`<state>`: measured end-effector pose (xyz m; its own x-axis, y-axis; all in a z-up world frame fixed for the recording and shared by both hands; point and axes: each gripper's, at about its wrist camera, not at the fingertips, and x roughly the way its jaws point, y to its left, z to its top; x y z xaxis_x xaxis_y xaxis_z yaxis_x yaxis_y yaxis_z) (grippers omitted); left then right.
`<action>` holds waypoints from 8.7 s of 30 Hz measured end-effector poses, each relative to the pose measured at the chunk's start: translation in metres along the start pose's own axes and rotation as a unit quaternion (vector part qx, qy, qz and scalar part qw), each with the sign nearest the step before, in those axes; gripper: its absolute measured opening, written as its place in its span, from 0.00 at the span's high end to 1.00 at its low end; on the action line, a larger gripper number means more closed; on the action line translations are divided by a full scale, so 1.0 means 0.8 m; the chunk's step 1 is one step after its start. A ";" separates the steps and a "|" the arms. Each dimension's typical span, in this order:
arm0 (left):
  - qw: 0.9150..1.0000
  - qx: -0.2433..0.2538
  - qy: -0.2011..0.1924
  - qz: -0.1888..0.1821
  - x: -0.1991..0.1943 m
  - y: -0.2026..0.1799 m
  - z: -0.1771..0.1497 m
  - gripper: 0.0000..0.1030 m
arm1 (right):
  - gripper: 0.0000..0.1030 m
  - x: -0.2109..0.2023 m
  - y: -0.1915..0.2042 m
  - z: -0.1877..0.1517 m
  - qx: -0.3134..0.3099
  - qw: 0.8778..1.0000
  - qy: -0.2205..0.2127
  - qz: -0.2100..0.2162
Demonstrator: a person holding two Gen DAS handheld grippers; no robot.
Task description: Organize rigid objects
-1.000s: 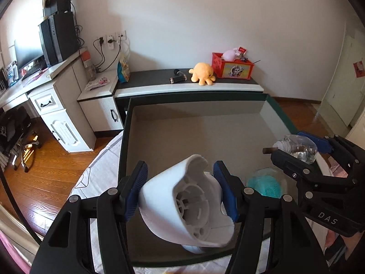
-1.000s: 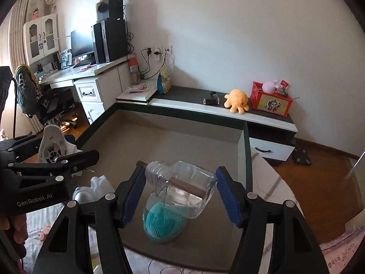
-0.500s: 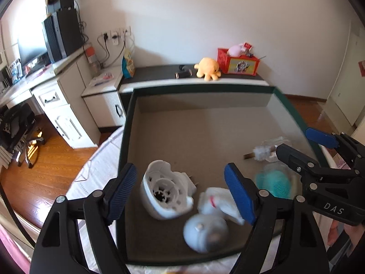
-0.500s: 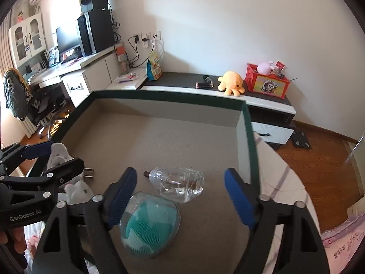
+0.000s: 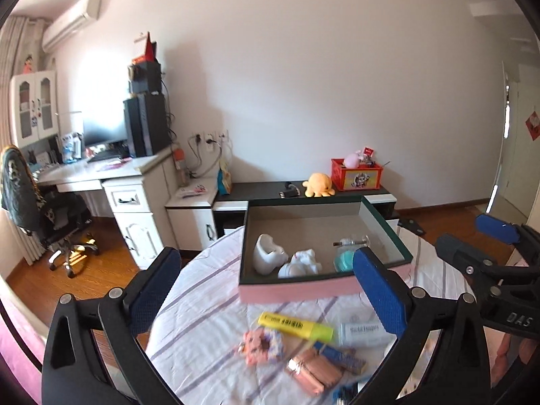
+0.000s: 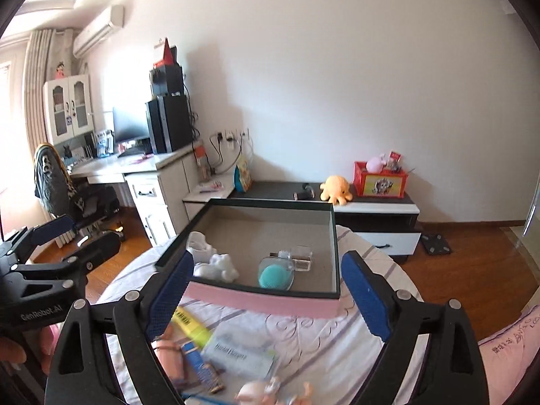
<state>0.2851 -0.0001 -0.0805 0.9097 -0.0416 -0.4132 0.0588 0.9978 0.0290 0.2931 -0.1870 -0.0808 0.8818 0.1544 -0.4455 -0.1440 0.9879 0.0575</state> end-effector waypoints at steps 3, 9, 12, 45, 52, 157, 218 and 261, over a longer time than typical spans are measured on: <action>0.999 -0.015 -0.026 0.011 -0.055 0.008 -0.018 0.00 | 0.00 -0.050 0.020 -0.018 -0.005 1.000 -0.028 -0.001; 0.999 -0.007 -0.049 0.020 -0.136 0.005 -0.040 0.00 | 0.00 -0.135 0.050 -0.047 -0.011 0.998 -0.062 0.006; 0.998 -0.007 -0.061 0.028 -0.164 0.004 -0.047 0.00 | 0.00 -0.162 0.058 -0.056 -0.012 0.997 -0.071 0.002; 0.997 -0.018 -0.078 0.016 -0.225 -0.017 -0.061 0.00 | 0.00 -0.248 0.069 -0.085 -0.013 0.994 -0.104 -0.030; 0.999 -0.016 -0.039 0.007 -0.185 -0.015 -0.079 0.00 | 0.00 -0.222 0.063 -0.094 -0.010 0.997 -0.076 -0.030; 0.975 0.047 0.187 -0.110 0.264 -0.039 0.035 0.81 | 0.44 0.195 -0.003 0.027 -0.082 0.991 0.106 0.030; 0.994 -0.010 -0.101 0.037 -0.236 0.003 -0.051 0.00 | 0.00 -0.233 0.073 -0.060 -0.026 0.993 -0.113 -0.015; 0.981 0.020 0.188 -0.048 0.050 -0.099 -0.175 0.00 | 0.00 -0.026 -0.053 -0.169 0.048 0.990 0.111 -0.071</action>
<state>0.2590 -0.0735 -0.2265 0.6835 -0.1057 -0.7222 0.1599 0.9871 0.0068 0.2200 -0.2339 -0.1944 0.7678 0.0187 -0.6404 0.0266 0.9978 0.0610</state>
